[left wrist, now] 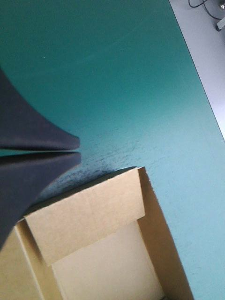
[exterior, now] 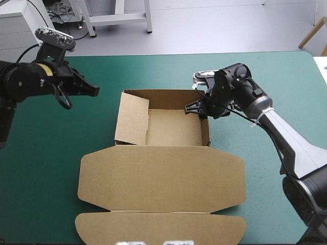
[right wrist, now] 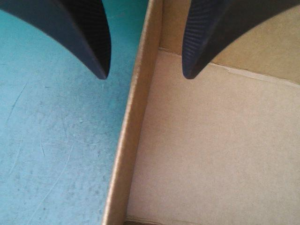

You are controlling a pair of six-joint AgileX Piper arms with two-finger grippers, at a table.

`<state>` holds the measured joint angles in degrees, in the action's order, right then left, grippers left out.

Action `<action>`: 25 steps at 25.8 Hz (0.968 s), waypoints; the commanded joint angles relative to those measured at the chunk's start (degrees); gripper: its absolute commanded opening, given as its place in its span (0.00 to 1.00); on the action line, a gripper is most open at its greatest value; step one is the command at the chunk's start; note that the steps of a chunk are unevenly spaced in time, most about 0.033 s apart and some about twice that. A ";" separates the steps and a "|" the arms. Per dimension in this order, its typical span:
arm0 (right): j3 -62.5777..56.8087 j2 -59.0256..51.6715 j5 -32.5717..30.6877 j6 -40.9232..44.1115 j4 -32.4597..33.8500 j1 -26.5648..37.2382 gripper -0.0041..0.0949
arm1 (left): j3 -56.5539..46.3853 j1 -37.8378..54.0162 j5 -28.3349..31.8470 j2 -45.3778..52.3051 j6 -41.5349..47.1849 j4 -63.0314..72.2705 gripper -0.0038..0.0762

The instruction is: Fold the box

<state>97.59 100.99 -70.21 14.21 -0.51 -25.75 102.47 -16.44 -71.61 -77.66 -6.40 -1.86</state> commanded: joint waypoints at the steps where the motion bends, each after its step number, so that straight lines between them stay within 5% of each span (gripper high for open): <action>1: 1.26 -1.67 3.00 -0.67 0.51 0.26 0.49 | -5.30 -0.08 -2.56 6.55 -1.64 0.75 0.04; 8: 1.26 3.48 6.21 -4.44 0.51 0.26 0.46 | -31.63 -0.08 4.86 23.77 -2.96 1.14 0.04; 14: 1.26 5.51 7.02 -4.04 0.51 0.26 0.38 | -43.00 -0.08 5.89 33.18 -4.79 1.14 0.04; 18: 1.26 5.63 7.16 -4.04 0.51 0.26 0.26 | -50.13 -0.08 6.11 38.35 -4.79 1.14 0.04; 22: 1.26 5.63 6.94 -4.04 1.16 0.26 0.03 | -56.86 -0.08 6.22 43.39 -4.79 0.98 0.04; 25: 1.26 5.63 6.85 -3.82 1.15 0.26 0.02 | -61.29 -0.08 7.18 46.97 -4.79 0.68 0.04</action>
<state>97.48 109.51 -63.75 11.17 0.00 -25.75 43.28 -16.44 -68.12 -33.22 -11.30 -1.23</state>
